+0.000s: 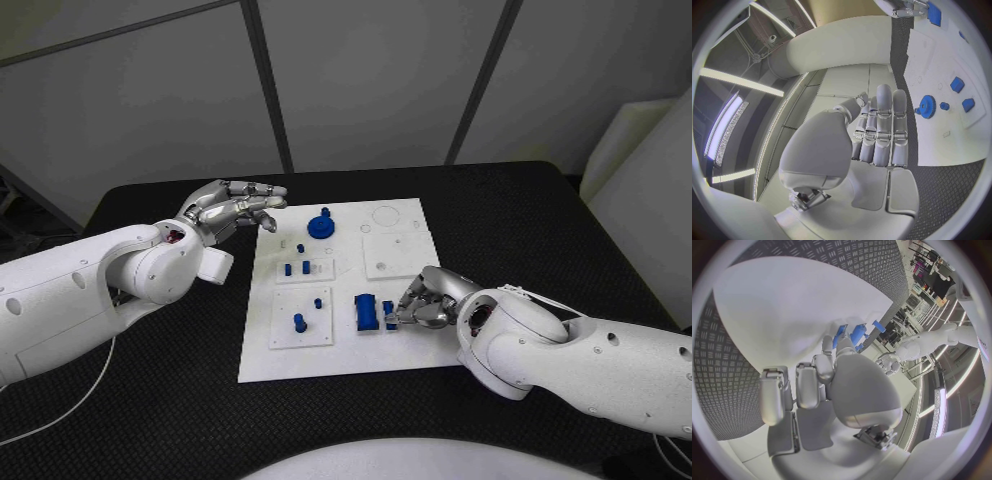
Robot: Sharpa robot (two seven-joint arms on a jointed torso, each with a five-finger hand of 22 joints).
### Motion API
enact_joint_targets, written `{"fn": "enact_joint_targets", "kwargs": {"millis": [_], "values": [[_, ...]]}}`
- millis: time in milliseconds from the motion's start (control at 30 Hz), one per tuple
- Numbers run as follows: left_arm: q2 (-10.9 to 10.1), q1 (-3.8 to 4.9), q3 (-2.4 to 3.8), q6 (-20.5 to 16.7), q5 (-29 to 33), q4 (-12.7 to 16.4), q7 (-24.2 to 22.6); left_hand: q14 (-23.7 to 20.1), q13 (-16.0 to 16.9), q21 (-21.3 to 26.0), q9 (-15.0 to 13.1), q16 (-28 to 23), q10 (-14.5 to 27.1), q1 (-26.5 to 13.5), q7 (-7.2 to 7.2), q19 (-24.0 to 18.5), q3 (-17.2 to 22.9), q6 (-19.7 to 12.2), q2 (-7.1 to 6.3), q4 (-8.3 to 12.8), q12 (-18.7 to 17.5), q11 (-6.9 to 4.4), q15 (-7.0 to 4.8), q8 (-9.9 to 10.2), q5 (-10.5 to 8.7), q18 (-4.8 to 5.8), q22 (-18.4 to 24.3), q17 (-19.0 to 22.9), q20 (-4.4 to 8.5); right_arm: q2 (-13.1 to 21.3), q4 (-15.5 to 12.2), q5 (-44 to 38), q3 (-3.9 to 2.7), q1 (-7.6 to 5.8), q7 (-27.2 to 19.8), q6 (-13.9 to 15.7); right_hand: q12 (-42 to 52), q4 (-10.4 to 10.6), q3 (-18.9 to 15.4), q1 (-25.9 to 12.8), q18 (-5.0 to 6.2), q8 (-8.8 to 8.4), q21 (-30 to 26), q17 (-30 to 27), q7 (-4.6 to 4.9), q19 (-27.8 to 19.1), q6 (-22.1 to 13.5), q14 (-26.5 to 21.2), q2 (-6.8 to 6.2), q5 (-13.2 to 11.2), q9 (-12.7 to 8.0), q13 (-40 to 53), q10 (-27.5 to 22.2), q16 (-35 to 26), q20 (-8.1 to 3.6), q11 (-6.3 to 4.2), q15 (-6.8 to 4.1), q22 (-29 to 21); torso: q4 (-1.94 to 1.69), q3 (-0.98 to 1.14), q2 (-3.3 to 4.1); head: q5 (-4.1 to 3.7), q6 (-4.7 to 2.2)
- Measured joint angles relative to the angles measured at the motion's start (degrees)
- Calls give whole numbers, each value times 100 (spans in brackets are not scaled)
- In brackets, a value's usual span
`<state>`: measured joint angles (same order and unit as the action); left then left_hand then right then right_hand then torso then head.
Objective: Assemble the parts on the task board
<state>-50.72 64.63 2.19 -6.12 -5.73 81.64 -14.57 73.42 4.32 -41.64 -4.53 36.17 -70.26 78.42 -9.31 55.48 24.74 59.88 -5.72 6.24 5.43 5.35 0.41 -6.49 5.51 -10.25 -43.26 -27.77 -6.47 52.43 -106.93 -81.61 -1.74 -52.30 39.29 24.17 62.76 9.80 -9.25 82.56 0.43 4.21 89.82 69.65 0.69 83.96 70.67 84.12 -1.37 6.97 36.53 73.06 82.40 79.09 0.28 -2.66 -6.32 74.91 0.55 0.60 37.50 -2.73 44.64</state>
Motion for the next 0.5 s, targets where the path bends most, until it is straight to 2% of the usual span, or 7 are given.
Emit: {"fn": "enact_joint_targets", "kwargs": {"millis": [167,267,333,400,500], "values": [[5,0,0,0,0,-7,0,0,0,0,0,0,0,0,0,0,0,0,0,0,0,0,0,0,0,0,0,0,0,-6,12,-100,2,-1,-74,26,19,-53,-24,85,0,0,0,15,8,0,29,1,3,-53,21,-7,0,0,0,0,1,0,1,-1,-5,-5,-11],[6,0,0,0,0,-18,0,0,0,0,0,0,0,0,0,0,0,0,0,0,0,0,0,0,0,0,0,0,0,24,13,-100,9,4,-163,81,31,96,-174,7,0,0,0,1,8,0,29,2,2,-65,34,-29,0,0,0,0,2,0,2,-1,-9,-7,-27],[8,0,0,0,0,-28,0,0,0,0,0,0,0,0,0,0,0,0,0,0,0,0,0,0,0,0,0,0,0,57,13,-32,9,5,-280,138,-69,263,-280,-280,0,-14,0,-117,79,0,-42,6,-26,-65,35,-107,0,-73,0,0,-3,0,3,-1,-13,-7,-44],[15,0,0,0,0,-46,0,0,0,0,0,0,0,0,0,0,0,0,0,0,0,0,0,0,0,0,0,0,0,93,24,158,9,5,-492,208,-287,457,-308,-502,0,-46,0,-306,123,0,-215,0,-141,-65,35,-204,-60,-199,0,18,-4,0,5,-2,-19,-7,-60],[31,0,0,0,0,-75,0,0,0,0,0,0,0,0,0,0,0,0,0,0,0,0,0,0,0,0,0,0,0,128,111,602,8,-7,-916,291,-456,629,-253,-630,-1,-46,-30,-483,180,3,-435,-7,-272,-65,35,-303,-171,-329,3,101,52,0,7,-7,-36,-6,-86]]}}
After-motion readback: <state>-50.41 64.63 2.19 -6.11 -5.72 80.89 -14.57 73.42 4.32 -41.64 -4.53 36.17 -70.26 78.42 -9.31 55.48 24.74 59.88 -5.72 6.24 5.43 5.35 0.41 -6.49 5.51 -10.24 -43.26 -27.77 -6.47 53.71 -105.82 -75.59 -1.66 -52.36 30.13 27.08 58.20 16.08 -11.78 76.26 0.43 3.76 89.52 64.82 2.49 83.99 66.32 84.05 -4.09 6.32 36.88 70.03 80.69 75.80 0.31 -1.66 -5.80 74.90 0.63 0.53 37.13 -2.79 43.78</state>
